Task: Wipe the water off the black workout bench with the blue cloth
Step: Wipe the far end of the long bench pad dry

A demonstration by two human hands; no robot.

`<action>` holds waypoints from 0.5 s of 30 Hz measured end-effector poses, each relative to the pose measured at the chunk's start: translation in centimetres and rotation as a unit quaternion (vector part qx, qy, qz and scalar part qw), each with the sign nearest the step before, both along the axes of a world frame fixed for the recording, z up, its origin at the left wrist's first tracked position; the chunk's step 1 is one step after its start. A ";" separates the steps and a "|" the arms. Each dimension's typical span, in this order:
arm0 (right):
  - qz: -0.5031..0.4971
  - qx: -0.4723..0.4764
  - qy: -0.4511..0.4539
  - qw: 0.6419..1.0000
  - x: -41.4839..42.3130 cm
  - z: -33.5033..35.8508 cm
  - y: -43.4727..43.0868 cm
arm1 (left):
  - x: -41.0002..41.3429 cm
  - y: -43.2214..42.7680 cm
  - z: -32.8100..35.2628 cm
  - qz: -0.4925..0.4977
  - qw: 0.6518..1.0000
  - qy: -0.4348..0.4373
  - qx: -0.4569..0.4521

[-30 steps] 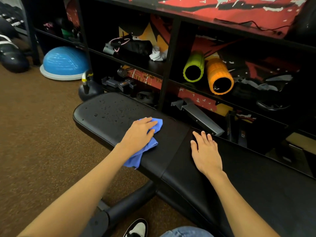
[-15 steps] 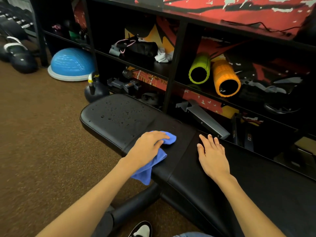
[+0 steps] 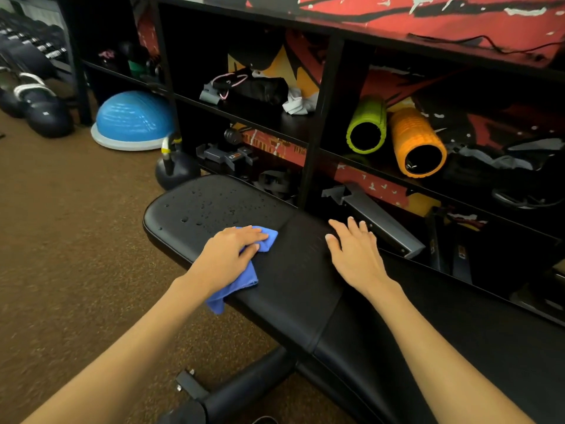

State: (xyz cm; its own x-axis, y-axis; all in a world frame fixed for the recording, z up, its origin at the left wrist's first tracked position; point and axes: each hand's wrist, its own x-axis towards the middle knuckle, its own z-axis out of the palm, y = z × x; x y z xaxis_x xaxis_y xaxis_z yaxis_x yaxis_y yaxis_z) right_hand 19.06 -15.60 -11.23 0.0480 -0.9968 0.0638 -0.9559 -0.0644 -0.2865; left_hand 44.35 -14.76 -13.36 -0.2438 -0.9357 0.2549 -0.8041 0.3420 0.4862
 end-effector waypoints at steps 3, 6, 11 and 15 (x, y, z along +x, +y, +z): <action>0.000 0.010 0.027 1.000 0.4 -1.6 -0.1 | -1.2 -1.5 0.3 -0.030 0.999 -0.009 0.009; -0.004 -0.005 0.036 0.999 0.6 -2.1 -0.4 | -2.0 -3.5 0.5 -0.033 0.999 -0.009 0.016; 0.000 -0.016 0.024 1.000 0.4 -2.3 -0.7 | -3.9 -5.5 1.0 -0.007 0.999 0.006 0.032; 0.001 -0.009 0.010 1.000 0.1 -2.5 -0.4 | -3.1 -3.9 0.7 0.000 0.999 0.013 0.036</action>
